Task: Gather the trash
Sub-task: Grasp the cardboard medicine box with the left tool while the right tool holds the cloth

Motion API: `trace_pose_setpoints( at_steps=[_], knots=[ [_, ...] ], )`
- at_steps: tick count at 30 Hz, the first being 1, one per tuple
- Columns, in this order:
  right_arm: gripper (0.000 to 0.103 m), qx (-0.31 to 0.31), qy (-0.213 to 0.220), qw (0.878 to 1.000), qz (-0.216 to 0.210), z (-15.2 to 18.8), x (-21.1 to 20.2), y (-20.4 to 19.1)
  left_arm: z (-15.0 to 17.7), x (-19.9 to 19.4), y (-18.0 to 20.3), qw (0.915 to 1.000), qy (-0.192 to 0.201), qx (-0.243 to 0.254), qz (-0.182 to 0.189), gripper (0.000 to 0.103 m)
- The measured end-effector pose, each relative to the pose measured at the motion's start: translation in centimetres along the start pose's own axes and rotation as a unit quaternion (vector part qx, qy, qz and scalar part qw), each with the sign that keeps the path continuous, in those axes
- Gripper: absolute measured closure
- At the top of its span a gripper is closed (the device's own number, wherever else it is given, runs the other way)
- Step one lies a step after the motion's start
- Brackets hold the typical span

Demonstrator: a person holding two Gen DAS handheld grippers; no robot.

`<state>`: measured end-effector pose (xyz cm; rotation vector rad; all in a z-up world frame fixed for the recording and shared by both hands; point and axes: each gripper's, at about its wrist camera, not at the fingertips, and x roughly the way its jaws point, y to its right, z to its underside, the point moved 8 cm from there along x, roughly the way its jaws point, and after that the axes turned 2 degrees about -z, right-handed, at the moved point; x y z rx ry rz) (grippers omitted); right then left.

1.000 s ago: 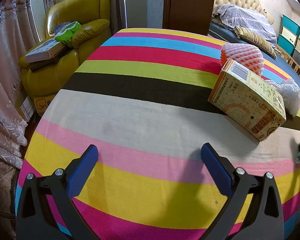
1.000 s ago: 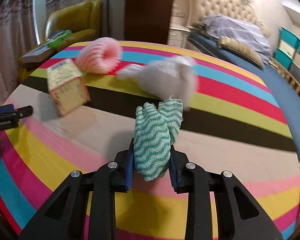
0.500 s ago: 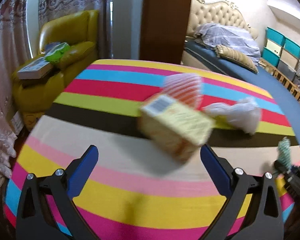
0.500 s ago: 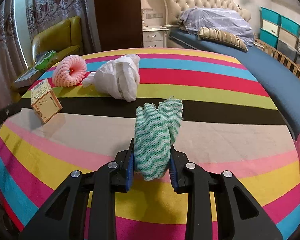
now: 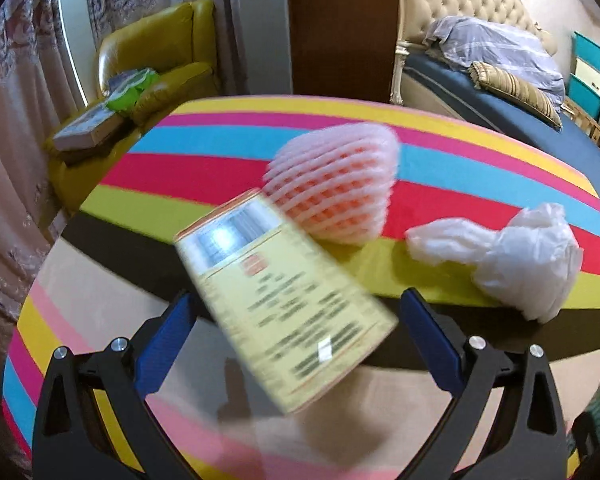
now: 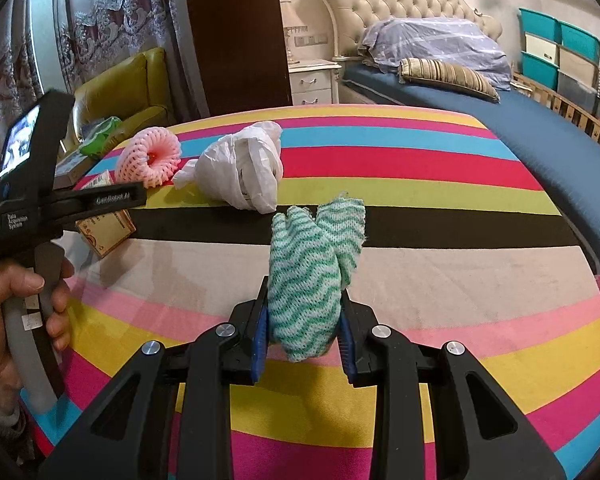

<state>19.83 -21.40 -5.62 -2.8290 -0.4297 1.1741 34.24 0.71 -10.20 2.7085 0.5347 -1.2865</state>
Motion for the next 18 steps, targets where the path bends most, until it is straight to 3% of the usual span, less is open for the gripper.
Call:
trace_pose_setpoints(
  at_steps=[9,16,17,18],
  knots=[
    [0.074,-0.002,-0.008,1.000,-0.001,0.2,0.1,-0.1,2.4,-3.6,-8.6,0.9984,0.054,0.007,-0.012,0.005],
    [0.074,-0.007,-0.014,1.000,0.004,0.1,0.3,-0.2,2.0,-2.5,-7.7,0.9979,0.053,0.031,0.022,0.005],
    [0.074,-0.007,-0.014,1.000,0.003,0.2,0.3,-0.2,2.0,-2.3,-7.1,0.9975,0.053,0.039,0.026,0.007],
    [0.074,-0.007,-0.015,1.000,0.003,0.2,0.3,-0.1,2.1,-2.1,-6.6,0.9971,0.053,0.046,0.031,0.015]
  ],
)
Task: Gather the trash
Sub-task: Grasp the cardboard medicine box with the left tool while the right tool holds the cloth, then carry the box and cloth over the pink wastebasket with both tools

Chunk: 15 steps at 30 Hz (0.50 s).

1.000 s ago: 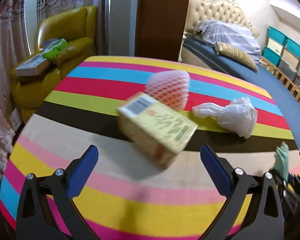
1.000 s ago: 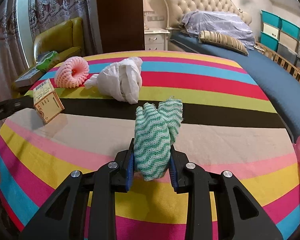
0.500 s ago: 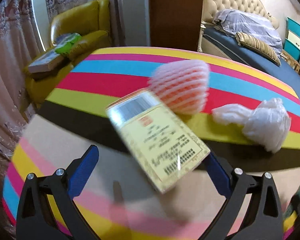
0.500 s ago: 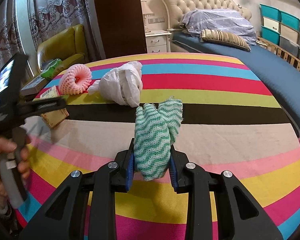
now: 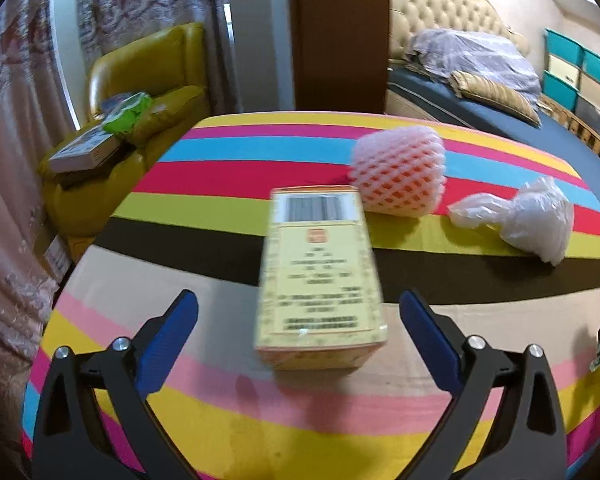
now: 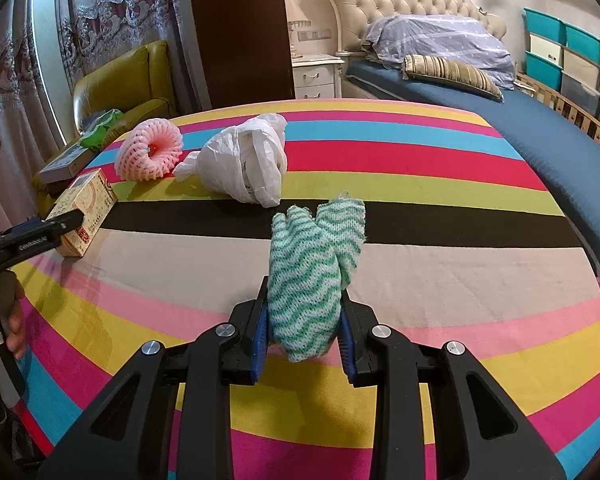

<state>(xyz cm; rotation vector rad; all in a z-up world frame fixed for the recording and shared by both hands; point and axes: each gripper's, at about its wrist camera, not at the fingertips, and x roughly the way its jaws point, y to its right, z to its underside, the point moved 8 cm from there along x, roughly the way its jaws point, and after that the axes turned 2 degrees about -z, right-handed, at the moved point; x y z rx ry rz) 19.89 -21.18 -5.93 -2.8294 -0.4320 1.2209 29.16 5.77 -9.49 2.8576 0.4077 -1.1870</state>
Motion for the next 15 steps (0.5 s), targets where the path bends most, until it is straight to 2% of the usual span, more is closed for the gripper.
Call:
trace_pose_setpoints(
  at_steps=[1,2,3,15],
  knots=[
    [0.074,0.000,0.000,1.000,0.000,0.0,0.0,0.0,0.1,0.2,0.3,1.0000,-0.002,0.004,0.003,0.022],
    [0.074,0.000,0.001,1.000,0.000,0.0,0.0,0.0,0.2,0.4,0.7,0.9999,-0.007,0.007,0.007,0.040],
    [0.074,-0.001,0.001,1.000,0.000,0.0,0.0,0.0,0.4,0.6,0.8,0.9998,-0.011,0.007,0.012,0.053],
    [0.074,-0.016,0.002,1.000,-0.004,0.0,0.1,-0.6,3.6,-3.0,3.9,0.9961,0.018,0.060,0.062,0.053]
  ],
)
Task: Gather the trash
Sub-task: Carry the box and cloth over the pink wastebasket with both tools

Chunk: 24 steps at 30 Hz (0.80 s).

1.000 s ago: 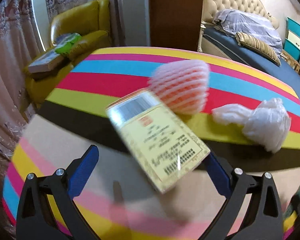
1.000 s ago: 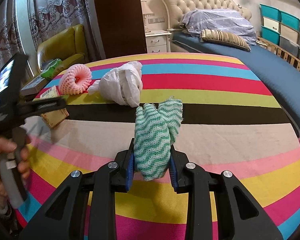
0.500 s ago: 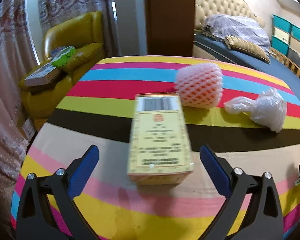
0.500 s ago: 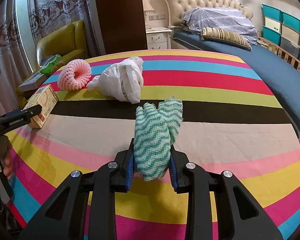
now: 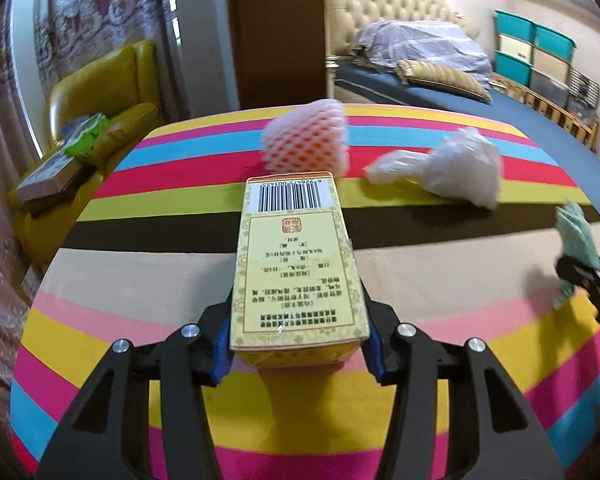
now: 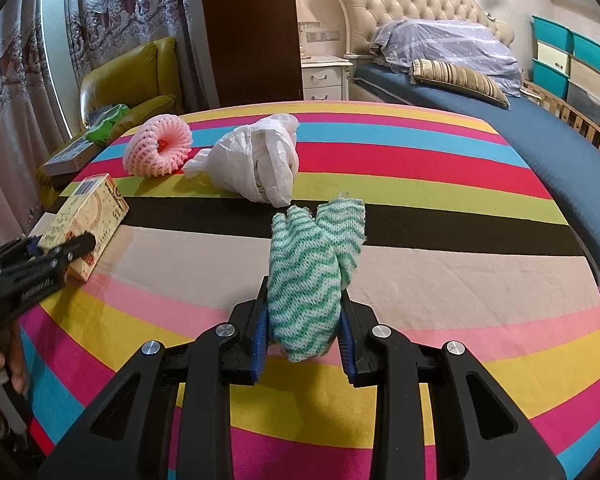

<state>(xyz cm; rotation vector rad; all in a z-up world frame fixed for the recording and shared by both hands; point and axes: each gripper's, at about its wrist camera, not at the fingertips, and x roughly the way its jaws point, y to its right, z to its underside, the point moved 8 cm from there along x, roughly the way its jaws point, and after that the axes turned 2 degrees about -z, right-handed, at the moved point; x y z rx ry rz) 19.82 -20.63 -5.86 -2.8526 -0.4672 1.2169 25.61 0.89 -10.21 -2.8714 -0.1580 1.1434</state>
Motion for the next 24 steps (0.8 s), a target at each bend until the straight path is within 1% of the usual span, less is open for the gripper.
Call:
trace_pose_setpoints(
  at_steps=[4,10,13,15,24],
  knots=[
    [0.074,0.002,-0.001,1.000,0.000,0.1,-0.1,0.2,0.4,-1.6,1.2,0.9997,0.018,0.009,0.017,0.053],
    [0.074,-0.010,0.002,1.000,0.005,0.0,-0.2,-0.4,1.6,-2.8,2.7,0.9986,0.019,0.020,0.046,0.053],
    [0.074,-0.033,0.022,0.999,0.010,-0.1,-1.3,-1.2,2.0,-3.4,3.3,0.9979,0.020,0.025,0.056,0.053],
    [0.074,-0.045,0.020,0.999,0.010,0.4,-1.7,-1.8,2.1,-3.8,3.4,0.9974,0.024,0.026,0.062,0.053],
    [0.074,-0.052,0.037,0.998,0.014,1.3,-4.4,-1.9,2.4,-5.7,4.8,0.9949,0.047,0.030,0.084,0.053]
  ],
)
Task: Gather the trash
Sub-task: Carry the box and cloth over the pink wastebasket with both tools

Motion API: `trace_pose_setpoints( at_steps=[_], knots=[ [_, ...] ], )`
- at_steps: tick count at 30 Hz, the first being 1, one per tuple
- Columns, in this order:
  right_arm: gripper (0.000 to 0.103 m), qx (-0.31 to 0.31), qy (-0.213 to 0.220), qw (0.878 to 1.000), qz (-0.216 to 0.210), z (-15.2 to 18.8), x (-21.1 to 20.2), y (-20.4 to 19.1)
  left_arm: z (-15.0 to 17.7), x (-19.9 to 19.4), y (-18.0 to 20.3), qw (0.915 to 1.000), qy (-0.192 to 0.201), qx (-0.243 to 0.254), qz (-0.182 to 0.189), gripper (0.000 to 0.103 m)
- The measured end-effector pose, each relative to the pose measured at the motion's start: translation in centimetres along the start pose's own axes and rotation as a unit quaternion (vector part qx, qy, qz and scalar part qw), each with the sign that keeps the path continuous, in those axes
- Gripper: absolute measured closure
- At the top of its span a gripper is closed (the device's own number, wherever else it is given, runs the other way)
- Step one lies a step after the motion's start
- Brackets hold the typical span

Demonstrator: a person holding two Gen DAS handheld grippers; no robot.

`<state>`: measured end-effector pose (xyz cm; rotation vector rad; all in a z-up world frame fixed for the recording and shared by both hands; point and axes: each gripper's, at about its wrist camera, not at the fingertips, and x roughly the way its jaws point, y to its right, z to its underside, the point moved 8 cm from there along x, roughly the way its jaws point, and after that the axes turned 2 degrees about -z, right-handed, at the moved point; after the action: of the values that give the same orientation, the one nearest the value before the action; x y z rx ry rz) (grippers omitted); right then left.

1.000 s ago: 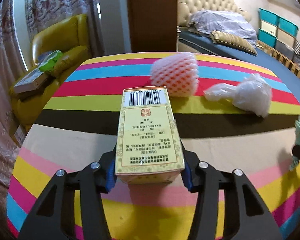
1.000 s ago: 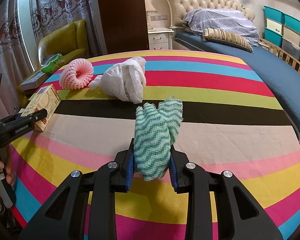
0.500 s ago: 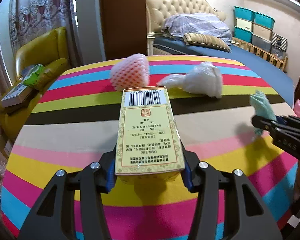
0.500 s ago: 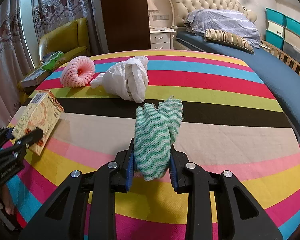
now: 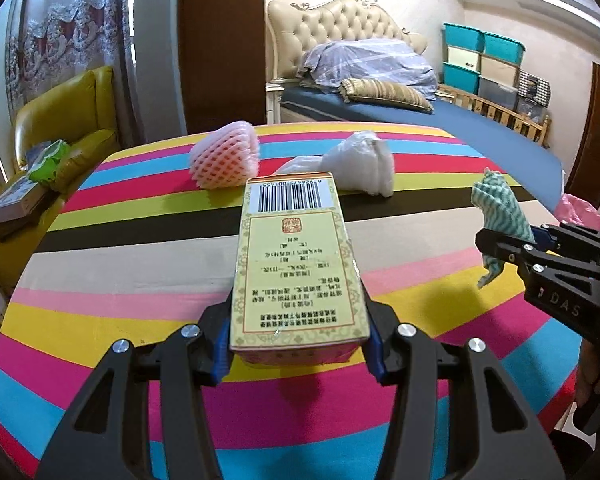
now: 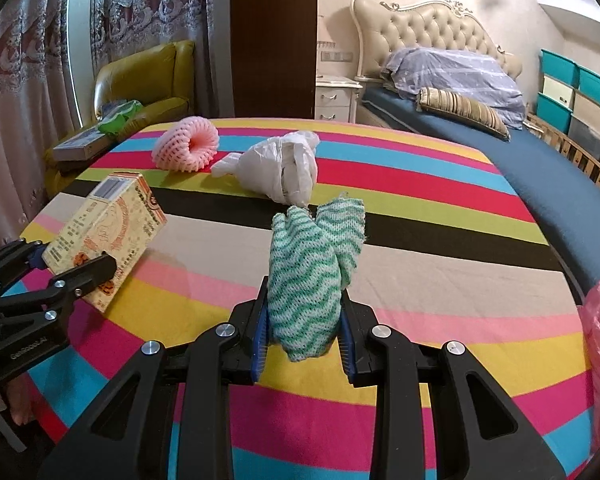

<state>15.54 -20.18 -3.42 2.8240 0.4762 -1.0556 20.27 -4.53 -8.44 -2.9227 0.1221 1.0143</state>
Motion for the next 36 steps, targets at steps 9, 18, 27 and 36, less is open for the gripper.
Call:
trace_pose_setpoints(
  at_steps=[9,18,27,36],
  knots=[
    [0.074,0.008,0.003,1.000,0.003,1.2,-2.0,1.8,-0.1,-1.4,3.2,0.9987,0.022,0.035,0.028,0.053],
    [0.074,0.029,0.016,0.999,0.033,1.9,-4.8,6.2,-1.3,-1.5,9.2,0.9916,0.025,0.101,0.077,0.053],
    [0.074,0.064,0.034,0.994,0.077,3.2,-8.9,12.4,-3.1,-1.4,17.8,0.9763,0.019,0.156,0.149,0.053],
    [0.074,0.136,0.043,0.979,0.143,6.0,-12.8,22.6,-4.6,-1.2,27.5,0.9555,0.006,0.186,0.229,0.053]
  ],
)
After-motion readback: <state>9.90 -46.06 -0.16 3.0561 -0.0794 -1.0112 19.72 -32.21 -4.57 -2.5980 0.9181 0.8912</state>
